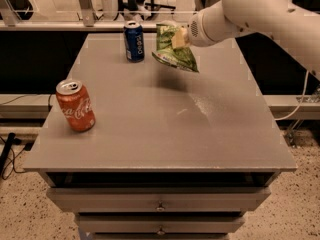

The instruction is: Move green jalapeno chip bag near pepsi can

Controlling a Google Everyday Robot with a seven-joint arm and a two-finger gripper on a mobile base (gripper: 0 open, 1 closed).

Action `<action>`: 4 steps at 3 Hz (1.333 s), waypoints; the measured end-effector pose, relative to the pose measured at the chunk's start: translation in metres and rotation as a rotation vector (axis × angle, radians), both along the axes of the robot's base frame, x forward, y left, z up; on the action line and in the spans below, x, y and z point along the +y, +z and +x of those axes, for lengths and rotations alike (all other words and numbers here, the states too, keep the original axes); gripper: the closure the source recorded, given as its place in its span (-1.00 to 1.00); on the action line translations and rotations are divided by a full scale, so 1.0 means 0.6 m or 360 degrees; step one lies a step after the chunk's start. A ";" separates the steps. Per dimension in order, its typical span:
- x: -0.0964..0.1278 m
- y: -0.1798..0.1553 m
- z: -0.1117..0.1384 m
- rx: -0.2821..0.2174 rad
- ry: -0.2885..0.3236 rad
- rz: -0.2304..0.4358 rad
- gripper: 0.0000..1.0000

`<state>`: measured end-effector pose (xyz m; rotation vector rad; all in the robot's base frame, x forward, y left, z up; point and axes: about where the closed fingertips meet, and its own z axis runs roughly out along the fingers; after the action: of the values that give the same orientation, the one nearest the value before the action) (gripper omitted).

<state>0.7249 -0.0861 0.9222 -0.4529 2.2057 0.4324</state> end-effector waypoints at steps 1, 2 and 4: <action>0.019 -0.015 0.029 0.0034 -0.0055 0.0005 1.00; 0.048 -0.038 0.054 0.0100 -0.0085 0.0040 0.50; 0.086 -0.056 0.067 0.0151 -0.0065 0.0084 -0.59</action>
Offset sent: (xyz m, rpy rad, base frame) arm 0.0461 0.0352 -0.0302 0.0392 0.0887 -0.0844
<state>0.7654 -0.0345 0.8883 -0.3652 2.2848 0.4981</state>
